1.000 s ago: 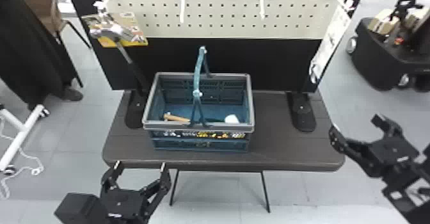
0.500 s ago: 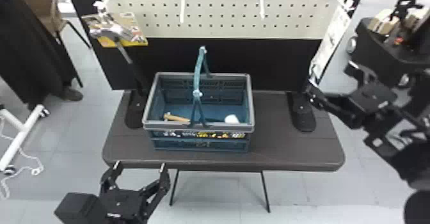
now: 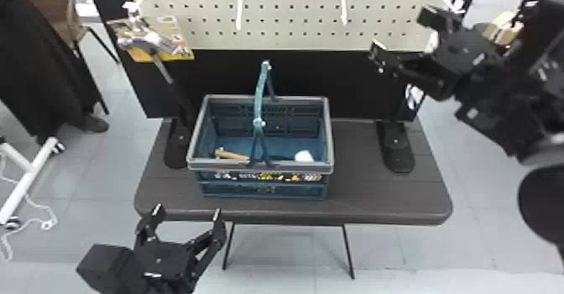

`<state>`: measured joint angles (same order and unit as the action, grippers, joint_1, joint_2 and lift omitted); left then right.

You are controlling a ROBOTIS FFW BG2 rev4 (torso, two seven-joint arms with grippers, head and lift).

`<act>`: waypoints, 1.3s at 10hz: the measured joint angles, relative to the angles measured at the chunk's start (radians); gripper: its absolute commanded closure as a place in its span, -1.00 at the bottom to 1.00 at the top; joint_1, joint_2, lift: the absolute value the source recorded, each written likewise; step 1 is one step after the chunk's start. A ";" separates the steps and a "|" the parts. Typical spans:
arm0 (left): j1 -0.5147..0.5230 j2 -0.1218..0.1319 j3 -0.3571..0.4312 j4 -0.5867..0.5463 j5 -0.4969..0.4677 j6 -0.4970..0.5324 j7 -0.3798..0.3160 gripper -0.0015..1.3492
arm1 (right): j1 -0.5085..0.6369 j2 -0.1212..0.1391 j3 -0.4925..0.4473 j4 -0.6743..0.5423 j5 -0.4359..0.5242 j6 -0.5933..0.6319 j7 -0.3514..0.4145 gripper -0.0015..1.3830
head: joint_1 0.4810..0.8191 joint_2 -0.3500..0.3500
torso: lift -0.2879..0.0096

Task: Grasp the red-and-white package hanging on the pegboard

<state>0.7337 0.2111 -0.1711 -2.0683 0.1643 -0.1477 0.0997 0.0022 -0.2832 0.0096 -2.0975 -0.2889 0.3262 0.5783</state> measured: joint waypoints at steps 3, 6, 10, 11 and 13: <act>-0.016 0.008 -0.006 0.000 0.005 0.003 0.002 -0.69 | -0.171 -0.055 0.068 0.054 -0.057 0.005 0.000 -0.84 | 1.00 0.02 | 0.27; -0.025 0.013 -0.010 0.000 0.007 0.006 0.002 -0.69 | -0.356 -0.116 0.162 0.125 -0.116 0.011 0.000 -0.84 | 1.00 0.02 | 0.27; -0.032 0.018 -0.011 0.000 0.012 0.006 0.002 -0.69 | -0.549 -0.202 0.279 0.222 -0.181 0.022 0.000 -0.83 | 1.00 0.02 | 0.27; -0.034 0.018 -0.010 0.000 0.012 0.006 0.002 -0.69 | -0.588 -0.220 0.303 0.244 -0.193 0.027 0.000 -0.83 | 1.00 0.02 | 0.27; -0.045 0.023 -0.014 0.004 0.013 0.007 0.002 -0.69 | -0.644 -0.235 0.336 0.290 -0.221 0.031 0.001 -0.29 | 1.00 0.02 | 0.27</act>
<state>0.6890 0.2345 -0.1848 -2.0639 0.1770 -0.1408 0.1012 -0.6421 -0.5187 0.3451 -1.8076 -0.5099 0.3569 0.5794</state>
